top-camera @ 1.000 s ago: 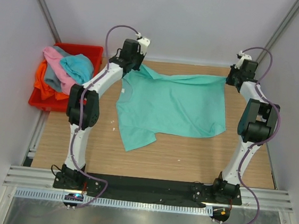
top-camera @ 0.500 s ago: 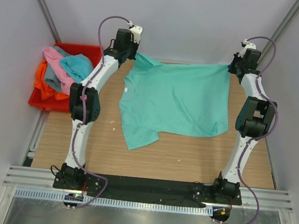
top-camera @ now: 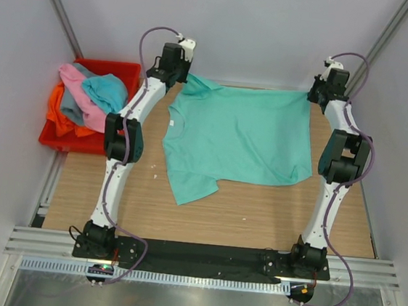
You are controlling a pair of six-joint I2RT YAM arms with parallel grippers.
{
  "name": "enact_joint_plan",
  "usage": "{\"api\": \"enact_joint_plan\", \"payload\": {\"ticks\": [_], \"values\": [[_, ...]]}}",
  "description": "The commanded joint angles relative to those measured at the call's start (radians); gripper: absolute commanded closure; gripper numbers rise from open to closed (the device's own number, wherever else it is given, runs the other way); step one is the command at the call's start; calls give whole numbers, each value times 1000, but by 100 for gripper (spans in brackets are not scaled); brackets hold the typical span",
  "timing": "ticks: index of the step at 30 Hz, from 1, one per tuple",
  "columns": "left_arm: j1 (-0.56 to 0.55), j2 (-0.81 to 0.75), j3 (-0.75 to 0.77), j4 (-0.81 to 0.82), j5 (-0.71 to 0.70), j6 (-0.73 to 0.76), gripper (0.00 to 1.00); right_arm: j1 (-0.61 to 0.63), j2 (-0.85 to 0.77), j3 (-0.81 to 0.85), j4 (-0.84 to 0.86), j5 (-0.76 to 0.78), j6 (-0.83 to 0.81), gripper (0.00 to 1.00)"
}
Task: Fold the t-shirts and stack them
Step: Flatten the tshirt out, then fold the tshirt
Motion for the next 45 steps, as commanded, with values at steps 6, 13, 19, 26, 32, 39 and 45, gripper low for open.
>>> {"api": "enact_joint_plan", "payload": {"ticks": [6, 13, 19, 26, 32, 39, 45], "values": [[-5, -94, 59, 10, -56, -2, 100, 5, -85, 19, 53, 16, 5, 99], [0, -194, -50, 5, -40, -17, 100, 5, -124, 9, 33, 14, 3, 99], [-3, -336, -286, 7, 31, -43, 100, 5, -200, -120, 76, 14, -29, 99], [-20, -416, -469, 11, 37, -23, 100, 4, -182, -149, 61, 26, -58, 99], [-28, -485, -622, 48, 39, -32, 100, 4, -219, -252, 99, 19, -64, 99], [-30, -504, -713, 56, 46, -43, 100, 4, -249, -360, 118, 6, -78, 99], [-30, -534, -805, 86, 42, -57, 100, 4, -274, -436, 138, -1, -84, 99]]}}
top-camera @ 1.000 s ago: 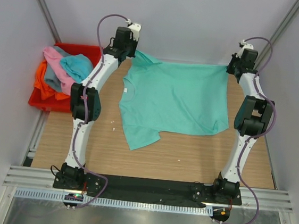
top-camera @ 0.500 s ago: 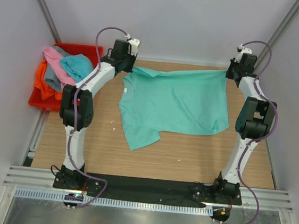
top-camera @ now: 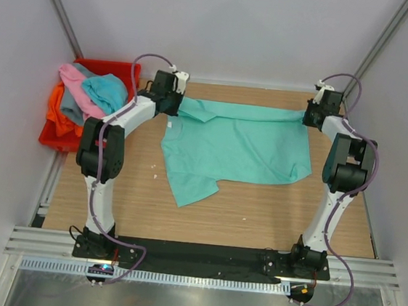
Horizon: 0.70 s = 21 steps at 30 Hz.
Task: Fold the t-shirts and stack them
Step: Fold the tshirt
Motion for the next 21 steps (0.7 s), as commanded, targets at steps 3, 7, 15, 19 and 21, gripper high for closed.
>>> {"api": "enact_joint_plan", "payload": {"ticks": [3, 7, 15, 19, 21], "values": [[-1, -105, -56, 67, 17, -21, 100, 3, -106, -40, 75, -10, -15, 99], [-1, -127, -68, 63, 26, -7, 100, 3, -126, -63, 78, -13, -13, 99], [-3, -133, -141, 49, 56, -15, 100, 3, -112, -99, 72, -24, -16, 99], [-3, -122, -174, 57, 58, -21, 100, 3, -113, -138, 71, -47, -6, 99], [-3, -117, -195, 63, 58, -21, 100, 5, -123, -164, 75, -51, -6, 99]]}}
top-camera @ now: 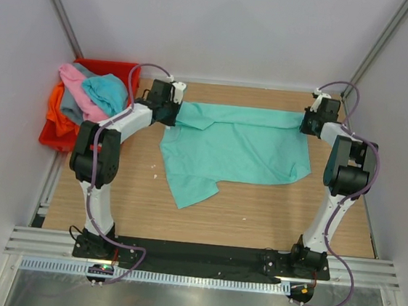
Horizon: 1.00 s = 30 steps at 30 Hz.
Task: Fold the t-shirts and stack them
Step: Fold the tshirt
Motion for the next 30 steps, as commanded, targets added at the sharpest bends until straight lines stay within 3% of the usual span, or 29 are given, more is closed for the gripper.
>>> {"api": "enact_joint_plan", "payload": {"ticks": [1, 30], "values": [[-3, -28, -30, 42, 19, -12, 100, 5, -67, -40, 36, -23, 0, 99], [-4, 1, -73, 75, -16, -12, 100, 5, -84, -79, 22, -23, -15, 99]]}}
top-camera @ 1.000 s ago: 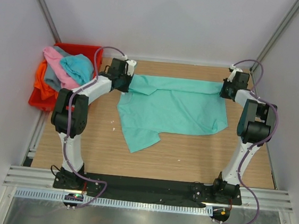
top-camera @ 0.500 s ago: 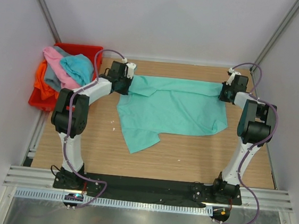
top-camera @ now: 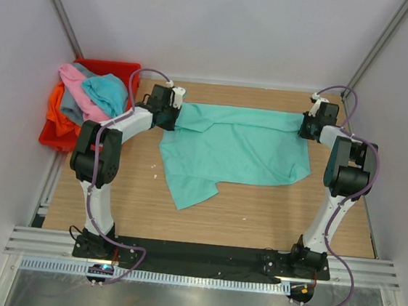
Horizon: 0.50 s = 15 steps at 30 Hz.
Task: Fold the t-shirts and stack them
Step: Fold the tshirt
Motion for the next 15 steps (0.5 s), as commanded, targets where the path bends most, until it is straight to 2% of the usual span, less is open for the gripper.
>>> {"api": "enact_joint_plan", "payload": {"ticks": [1, 15], "values": [[-4, -4, -8, 43, -10, -3, 100, 5, -81, -9, 6, -11, -5, 99], [-3, -20, -25, 58, -19, -32, 100, 5, -152, -55, 11, -11, -7, 99]]}}
